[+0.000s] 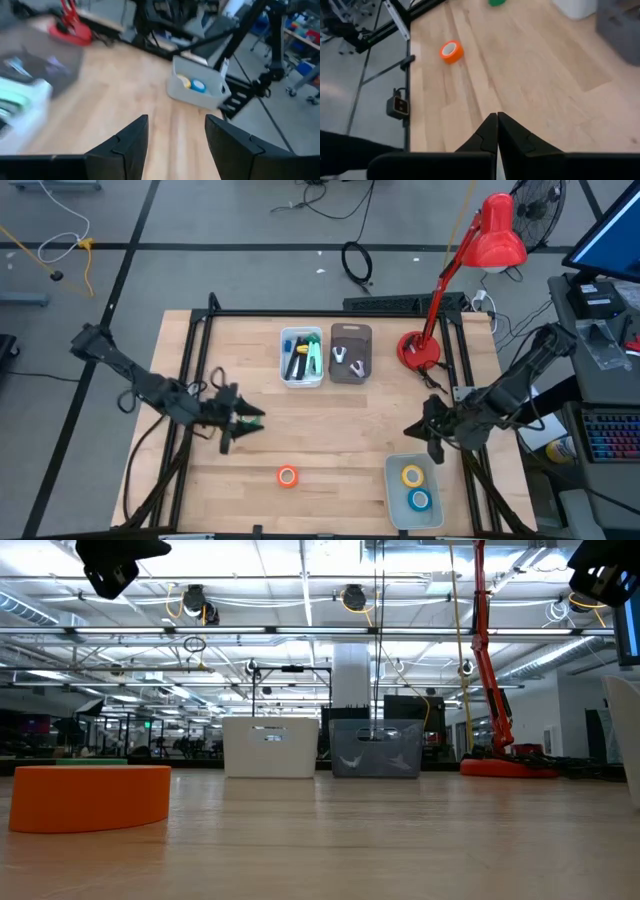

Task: Pick and place Stapler, Stapler remover, tape
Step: Put the orange tape into the gray bin

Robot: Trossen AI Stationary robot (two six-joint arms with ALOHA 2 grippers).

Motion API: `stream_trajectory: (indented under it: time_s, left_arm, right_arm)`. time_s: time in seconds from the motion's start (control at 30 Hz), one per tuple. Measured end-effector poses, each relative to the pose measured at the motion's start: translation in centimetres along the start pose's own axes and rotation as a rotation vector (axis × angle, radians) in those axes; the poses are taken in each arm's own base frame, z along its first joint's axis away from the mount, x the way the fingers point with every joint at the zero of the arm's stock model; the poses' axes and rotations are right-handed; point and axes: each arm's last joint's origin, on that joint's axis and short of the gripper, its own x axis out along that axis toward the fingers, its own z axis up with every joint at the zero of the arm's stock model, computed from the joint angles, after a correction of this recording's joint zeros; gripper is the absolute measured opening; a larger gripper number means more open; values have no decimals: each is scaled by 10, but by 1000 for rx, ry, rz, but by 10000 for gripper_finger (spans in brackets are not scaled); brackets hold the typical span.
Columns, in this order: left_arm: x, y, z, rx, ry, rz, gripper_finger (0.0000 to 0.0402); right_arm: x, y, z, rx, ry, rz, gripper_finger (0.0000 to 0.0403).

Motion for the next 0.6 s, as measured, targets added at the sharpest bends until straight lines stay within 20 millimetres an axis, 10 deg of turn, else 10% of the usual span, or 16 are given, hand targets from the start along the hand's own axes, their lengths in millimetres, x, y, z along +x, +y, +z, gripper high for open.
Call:
stream_trajectory:
  time_s: [0.6]
  left_arm:
    - [86,-66,-18,12,610,111,161]
  right_arm:
    - [-21,-15,-7,-85,-4,-55,1]
